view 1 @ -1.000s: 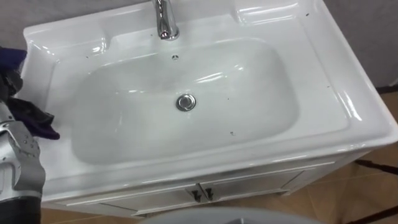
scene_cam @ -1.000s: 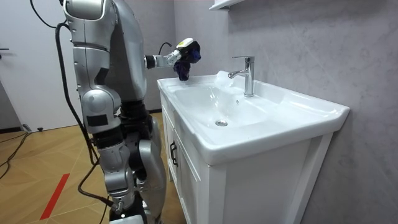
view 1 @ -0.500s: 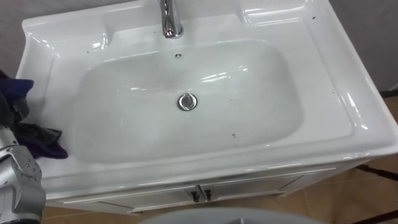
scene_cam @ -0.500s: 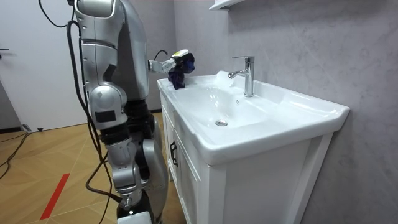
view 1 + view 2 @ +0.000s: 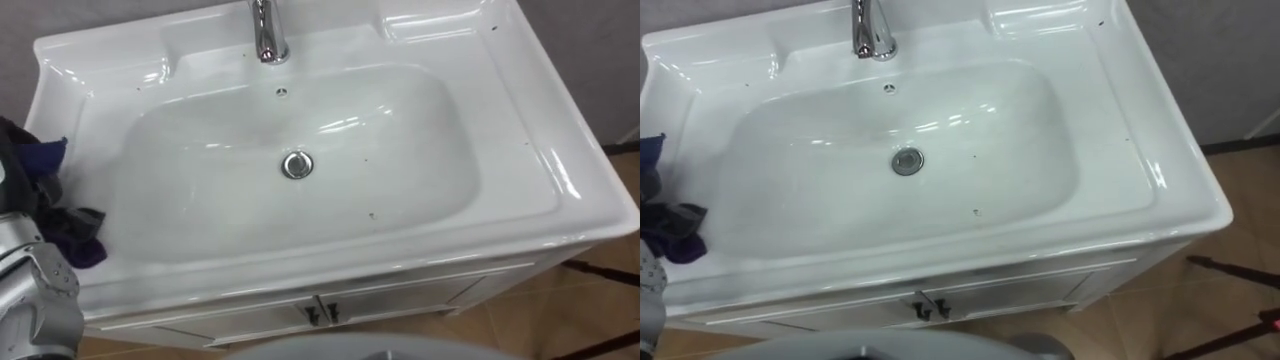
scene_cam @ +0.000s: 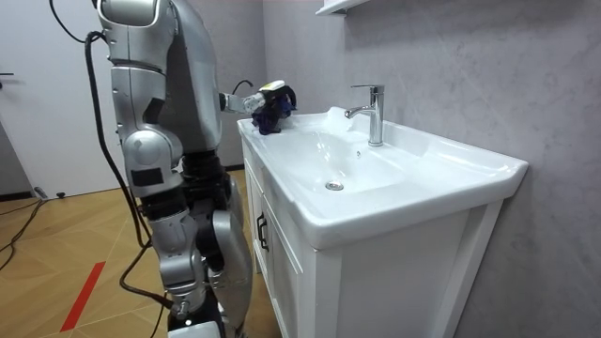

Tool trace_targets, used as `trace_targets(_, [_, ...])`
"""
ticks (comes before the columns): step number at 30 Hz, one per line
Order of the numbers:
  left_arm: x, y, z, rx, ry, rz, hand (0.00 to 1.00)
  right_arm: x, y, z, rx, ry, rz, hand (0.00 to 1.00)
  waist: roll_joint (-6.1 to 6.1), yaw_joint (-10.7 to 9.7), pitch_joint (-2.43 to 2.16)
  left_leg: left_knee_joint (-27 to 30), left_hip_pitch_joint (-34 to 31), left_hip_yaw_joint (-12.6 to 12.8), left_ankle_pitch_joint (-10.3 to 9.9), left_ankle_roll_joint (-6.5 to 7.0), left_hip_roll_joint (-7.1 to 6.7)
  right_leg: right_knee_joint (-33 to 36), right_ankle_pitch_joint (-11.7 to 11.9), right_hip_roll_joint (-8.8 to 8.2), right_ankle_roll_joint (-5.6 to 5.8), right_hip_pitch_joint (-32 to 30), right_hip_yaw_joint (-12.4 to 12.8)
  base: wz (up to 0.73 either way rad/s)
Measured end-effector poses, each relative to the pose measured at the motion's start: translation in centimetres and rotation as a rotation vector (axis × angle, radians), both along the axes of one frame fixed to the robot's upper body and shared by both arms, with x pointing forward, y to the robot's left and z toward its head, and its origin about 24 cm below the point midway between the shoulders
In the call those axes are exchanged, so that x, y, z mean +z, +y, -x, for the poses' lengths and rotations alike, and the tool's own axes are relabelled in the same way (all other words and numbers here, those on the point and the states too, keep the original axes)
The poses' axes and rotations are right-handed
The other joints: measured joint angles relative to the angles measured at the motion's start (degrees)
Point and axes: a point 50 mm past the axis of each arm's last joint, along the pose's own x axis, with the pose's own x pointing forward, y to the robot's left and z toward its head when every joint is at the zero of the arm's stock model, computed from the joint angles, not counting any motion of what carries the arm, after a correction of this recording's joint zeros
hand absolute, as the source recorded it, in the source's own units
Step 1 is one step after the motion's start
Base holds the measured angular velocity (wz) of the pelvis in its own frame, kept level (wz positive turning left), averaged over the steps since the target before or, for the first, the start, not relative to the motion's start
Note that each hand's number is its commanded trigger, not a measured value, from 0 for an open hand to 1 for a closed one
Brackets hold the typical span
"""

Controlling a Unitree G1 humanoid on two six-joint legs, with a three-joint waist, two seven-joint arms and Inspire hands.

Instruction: Wipe basin

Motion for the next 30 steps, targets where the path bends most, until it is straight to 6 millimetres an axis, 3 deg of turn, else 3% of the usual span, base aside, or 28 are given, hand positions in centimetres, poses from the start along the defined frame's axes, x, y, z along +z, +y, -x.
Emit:
trace_targets(13, [1.1,-0.5,-1.2,-0.049,-0.082,-0.014,0.00,0.0,0.0,-0.1,0.004,-0.002,-0.003,0.00,-0.07,-0.04,-0.03,0.42,-0.22,0.03,0.00,0.00,-0.06,0.49,0.02,0.05,-0.04,-0.69,0.48,-0.01])
trace_targets(21, [3.4,-1.4,-2.0,-0.103,-0.223,-0.044,0.00,0.0,0.0,-0.1,0.010,-0.017,-0.002,0.00,-0.40,-0.16,0.17,0.39,-0.04,0.10,0.00,0.00,-0.08,0.07,0.01,0.01,-0.04,0.08,0.42,-0.01])
trace_targets(30, [3.7,-1.2,-2.3,-0.064,-0.366,0.176,0.00,-0.1,0.3,-0.4,0.012,-0.029,-0.007,0.00,-0.33,-0.10,0.15,0.41,0.03,0.00,0.00,0.00,-0.06,-0.09,0.02,0.03,-0.05,0.02,0.42,0.00])
